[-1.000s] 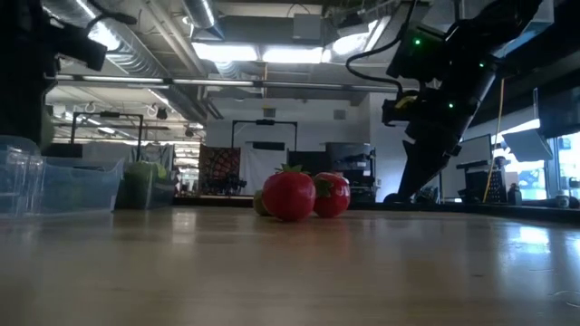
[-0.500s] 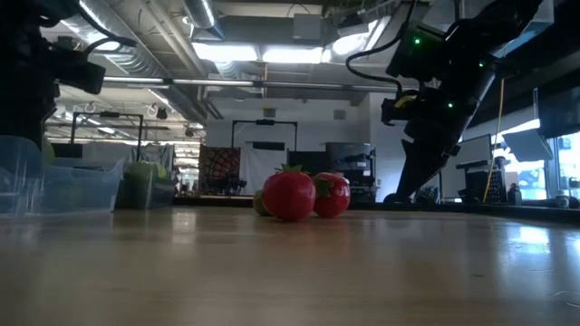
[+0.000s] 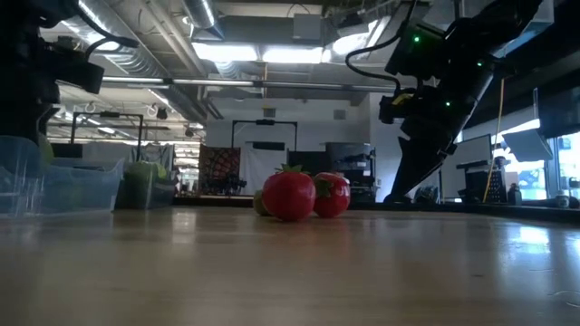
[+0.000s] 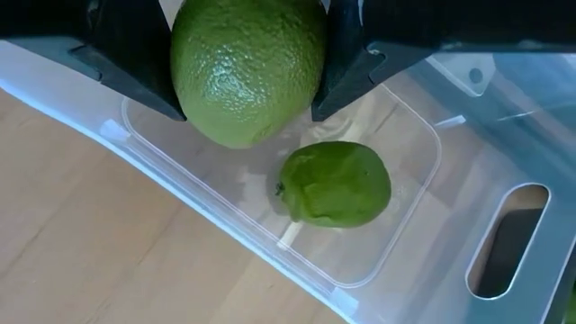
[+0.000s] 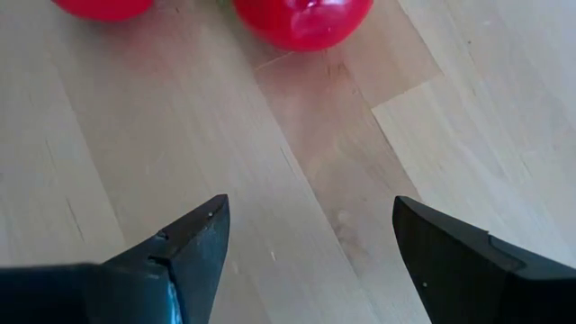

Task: Sort produce into baskets
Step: Put the lime into the transparent bin

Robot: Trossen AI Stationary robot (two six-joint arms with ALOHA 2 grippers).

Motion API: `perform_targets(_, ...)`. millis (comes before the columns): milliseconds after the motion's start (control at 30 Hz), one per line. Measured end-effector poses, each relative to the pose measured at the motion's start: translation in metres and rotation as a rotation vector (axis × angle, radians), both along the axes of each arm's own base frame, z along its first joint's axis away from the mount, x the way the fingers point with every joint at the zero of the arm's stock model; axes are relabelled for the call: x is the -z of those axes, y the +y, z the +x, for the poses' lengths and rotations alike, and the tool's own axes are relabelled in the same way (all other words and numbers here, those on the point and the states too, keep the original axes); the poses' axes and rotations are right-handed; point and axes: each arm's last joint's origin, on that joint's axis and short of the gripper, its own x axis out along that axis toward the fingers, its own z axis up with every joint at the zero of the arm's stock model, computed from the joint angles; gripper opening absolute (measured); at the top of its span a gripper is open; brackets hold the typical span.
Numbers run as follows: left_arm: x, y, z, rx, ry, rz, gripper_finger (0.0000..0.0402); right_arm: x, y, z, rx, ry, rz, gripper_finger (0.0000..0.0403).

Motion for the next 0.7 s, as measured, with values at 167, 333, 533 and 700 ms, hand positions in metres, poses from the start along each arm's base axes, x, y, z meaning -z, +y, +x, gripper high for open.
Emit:
perform_targets(167, -0.0001, 0.0008, -0.0014, -0.021, 0.008, 0.007, 0.0241, 0.0000, 0.0000, 0.0000, 0.000, 0.000, 0.000, 0.0292)
perform_targets(333, -0.0001, -0.0003, 0.0014, -0.015, -0.023, 0.002, 0.0298, -0.0002, 0.0000, 0.0003, 0.000, -0.003, 0.000, 0.0292)
perform_targets(533, 0.0000, -0.0011, 0.0031, -0.011, -0.039, -0.006, 0.0341, -0.0004, 0.0000, 0.0006, -0.003, -0.007, -0.002, 0.0292)
perform_targets(700, 0.0000, -0.0011, 0.0031, -0.005, -0.038, -0.005, 0.0345, -0.0005, 0.0000, 0.0007, -0.003, -0.007, -0.002, 0.0292)
